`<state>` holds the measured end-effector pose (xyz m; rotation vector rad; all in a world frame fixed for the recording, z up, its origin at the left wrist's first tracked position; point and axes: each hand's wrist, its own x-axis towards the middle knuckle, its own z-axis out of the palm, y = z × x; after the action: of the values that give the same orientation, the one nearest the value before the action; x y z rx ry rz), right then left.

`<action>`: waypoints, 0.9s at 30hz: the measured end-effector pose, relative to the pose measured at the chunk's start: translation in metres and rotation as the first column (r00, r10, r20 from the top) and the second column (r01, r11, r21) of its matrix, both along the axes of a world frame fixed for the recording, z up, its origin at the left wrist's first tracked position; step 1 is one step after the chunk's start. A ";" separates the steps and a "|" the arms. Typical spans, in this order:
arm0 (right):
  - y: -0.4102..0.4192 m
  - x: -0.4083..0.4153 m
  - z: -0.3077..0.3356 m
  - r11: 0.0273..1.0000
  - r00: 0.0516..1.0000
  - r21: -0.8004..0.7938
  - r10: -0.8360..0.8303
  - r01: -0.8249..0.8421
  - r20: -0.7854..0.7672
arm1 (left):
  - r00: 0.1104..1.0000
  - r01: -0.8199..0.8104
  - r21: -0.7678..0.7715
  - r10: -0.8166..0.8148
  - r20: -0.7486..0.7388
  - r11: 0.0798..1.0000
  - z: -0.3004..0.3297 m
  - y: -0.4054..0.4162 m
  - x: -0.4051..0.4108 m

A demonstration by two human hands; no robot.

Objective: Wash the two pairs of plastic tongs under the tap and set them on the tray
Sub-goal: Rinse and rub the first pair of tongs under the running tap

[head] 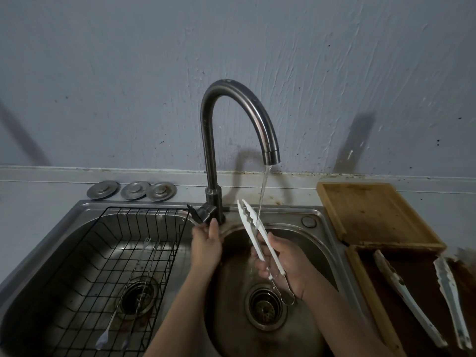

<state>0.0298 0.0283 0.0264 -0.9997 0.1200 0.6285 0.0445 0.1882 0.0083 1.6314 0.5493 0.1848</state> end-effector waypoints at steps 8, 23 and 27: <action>0.000 -0.008 -0.006 0.999 1.000 -0.038 0.009 -0.008 0.016 | 1.000 -0.005 0.573 -0.009 0.021 0.820 -0.001 0.028 0.026; -0.006 0.000 -0.018 0.962 0.984 -0.233 -0.161 0.140 -0.074 | 0.992 0.115 0.779 -0.032 -0.121 0.616 0.016 0.029 0.045; -0.011 0.004 -0.003 0.914 0.974 -0.347 -0.227 0.210 -0.010 | 0.989 0.125 0.766 -0.016 -0.149 0.631 0.018 0.029 0.045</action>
<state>0.0341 0.0176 0.0237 -1.2885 0.3926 0.4326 0.0896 0.2173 0.0267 2.5358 0.5306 0.2849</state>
